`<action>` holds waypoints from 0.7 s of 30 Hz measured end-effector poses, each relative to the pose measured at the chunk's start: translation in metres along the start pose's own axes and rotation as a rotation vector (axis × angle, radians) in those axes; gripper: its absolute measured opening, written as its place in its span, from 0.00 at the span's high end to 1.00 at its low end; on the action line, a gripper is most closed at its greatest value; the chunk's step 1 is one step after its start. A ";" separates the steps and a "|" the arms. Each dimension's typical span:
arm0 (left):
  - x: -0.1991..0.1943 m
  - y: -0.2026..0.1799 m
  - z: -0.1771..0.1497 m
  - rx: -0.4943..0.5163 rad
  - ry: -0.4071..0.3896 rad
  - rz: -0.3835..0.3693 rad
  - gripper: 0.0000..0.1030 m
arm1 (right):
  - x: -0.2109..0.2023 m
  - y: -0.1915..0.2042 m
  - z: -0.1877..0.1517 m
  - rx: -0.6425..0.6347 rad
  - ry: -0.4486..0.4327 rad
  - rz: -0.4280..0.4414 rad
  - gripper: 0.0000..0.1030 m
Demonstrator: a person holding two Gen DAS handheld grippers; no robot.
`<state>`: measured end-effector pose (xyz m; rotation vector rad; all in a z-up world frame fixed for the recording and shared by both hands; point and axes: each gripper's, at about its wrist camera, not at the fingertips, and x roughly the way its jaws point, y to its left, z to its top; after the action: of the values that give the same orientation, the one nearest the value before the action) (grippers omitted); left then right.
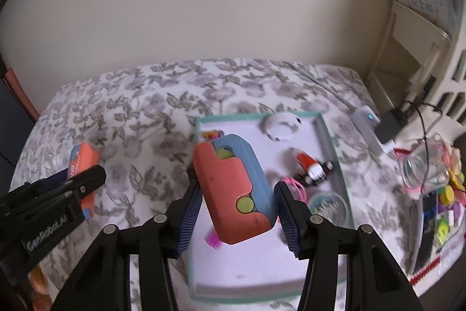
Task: Organize rigid objects
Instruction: 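Carry the orange toy with the left tool over the tray while the right tool carries the pink toy there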
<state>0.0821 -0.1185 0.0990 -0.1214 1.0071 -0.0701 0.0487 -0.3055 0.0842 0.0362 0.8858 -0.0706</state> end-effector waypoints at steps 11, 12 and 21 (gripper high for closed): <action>0.017 -0.046 -0.038 0.108 0.075 -0.078 0.58 | -0.003 -0.026 -0.033 0.021 0.043 -0.056 0.47; 0.022 -0.048 -0.041 0.108 0.087 -0.084 0.58 | -0.002 -0.028 -0.035 0.021 0.046 -0.064 0.47; 0.040 -0.065 -0.050 0.139 0.118 -0.100 0.58 | 0.017 -0.046 -0.043 0.047 0.092 -0.079 0.47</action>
<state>0.0604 -0.1905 0.0476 -0.0411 1.1106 -0.2401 0.0231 -0.3500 0.0437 0.0490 0.9774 -0.1647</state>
